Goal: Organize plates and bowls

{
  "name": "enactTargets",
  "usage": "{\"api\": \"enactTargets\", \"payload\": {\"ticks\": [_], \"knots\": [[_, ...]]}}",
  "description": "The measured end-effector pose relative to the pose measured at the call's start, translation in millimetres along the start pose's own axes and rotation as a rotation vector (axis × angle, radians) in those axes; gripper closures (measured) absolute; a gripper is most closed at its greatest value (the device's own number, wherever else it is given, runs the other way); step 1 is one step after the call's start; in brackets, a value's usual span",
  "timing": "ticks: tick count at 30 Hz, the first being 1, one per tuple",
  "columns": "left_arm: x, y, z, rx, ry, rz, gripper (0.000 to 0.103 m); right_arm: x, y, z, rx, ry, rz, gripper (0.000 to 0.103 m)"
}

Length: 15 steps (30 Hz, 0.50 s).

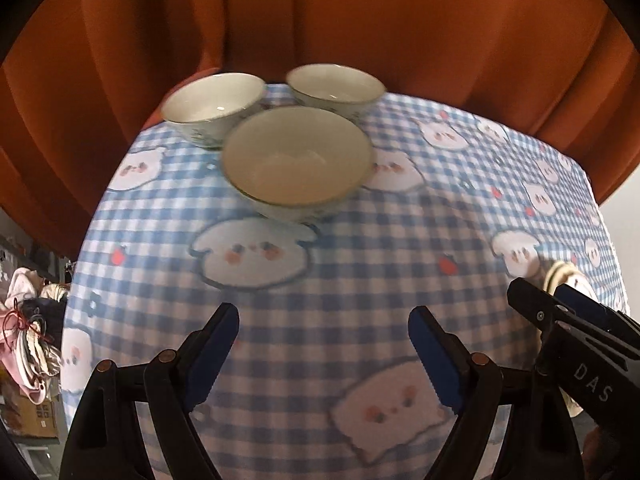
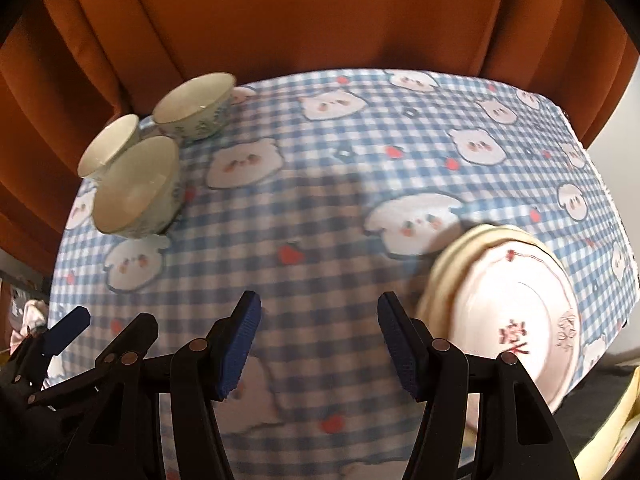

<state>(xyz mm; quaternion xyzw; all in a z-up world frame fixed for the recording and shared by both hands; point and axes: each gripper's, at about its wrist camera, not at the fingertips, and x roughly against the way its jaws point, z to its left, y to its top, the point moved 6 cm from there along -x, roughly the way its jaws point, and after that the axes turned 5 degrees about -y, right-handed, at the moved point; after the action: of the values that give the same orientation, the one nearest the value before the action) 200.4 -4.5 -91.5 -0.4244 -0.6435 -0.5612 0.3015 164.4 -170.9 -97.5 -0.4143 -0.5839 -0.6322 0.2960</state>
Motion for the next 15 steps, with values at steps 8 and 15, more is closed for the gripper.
{"api": "enactTargets", "payload": {"ticks": [8,15], "knots": [[-5.1,47.2,37.4,-0.015,-0.006,-0.061,0.014,2.3,34.6,47.1,0.011,0.079,-0.086,0.039],[-22.3,77.5,59.3,-0.001,0.055,-0.074,0.018,-18.5,67.3,79.9,0.040,0.110,-0.085,0.039]]}}
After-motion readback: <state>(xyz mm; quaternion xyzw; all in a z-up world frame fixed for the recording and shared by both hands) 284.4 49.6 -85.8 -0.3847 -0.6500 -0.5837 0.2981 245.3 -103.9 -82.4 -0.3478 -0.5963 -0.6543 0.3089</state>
